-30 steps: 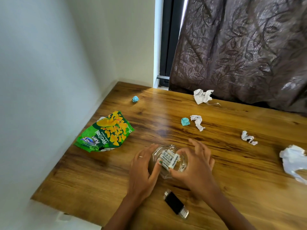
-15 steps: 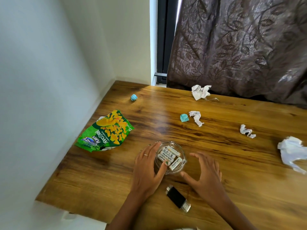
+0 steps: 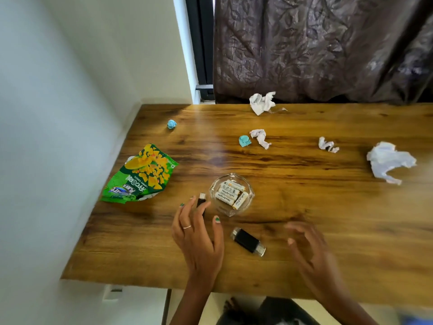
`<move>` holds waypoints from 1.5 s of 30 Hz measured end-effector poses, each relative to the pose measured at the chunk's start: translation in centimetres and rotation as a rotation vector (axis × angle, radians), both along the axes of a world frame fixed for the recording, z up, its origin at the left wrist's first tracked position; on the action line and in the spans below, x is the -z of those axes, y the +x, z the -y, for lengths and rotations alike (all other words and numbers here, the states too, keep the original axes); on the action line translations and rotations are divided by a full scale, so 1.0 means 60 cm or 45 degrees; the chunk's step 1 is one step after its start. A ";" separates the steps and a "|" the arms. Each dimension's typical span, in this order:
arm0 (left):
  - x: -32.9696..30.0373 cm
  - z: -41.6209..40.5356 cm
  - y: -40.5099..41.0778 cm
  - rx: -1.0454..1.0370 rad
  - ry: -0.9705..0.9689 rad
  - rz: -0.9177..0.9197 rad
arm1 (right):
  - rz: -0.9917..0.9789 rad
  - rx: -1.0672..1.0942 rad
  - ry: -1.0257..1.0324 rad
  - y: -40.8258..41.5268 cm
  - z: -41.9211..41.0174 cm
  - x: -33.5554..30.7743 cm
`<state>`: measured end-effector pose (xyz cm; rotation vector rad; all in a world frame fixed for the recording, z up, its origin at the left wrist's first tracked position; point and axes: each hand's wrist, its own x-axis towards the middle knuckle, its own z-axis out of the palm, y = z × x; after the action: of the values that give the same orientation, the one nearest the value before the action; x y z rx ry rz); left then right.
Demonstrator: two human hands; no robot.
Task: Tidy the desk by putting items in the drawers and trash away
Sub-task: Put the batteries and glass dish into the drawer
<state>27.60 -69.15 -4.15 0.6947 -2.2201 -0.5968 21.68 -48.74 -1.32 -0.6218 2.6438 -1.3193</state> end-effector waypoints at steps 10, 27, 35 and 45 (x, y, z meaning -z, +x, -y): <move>0.013 -0.074 0.038 0.159 -0.098 0.270 | 0.843 -0.351 -0.089 0.114 -0.019 -0.026; 0.022 -0.145 0.045 0.236 -0.350 0.593 | 1.852 0.947 -1.119 0.084 -0.091 0.249; 0.026 -0.155 0.054 0.114 -0.271 0.700 | 2.024 0.845 -1.067 0.120 -0.135 0.259; 0.064 -0.217 0.152 0.058 -0.251 0.736 | 1.774 -0.422 -0.096 0.227 -0.247 0.165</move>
<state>36.69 -56.12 -7.98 0.7849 -2.7849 -0.2010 35.31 -33.90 -11.22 -0.0257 1.2955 -1.0868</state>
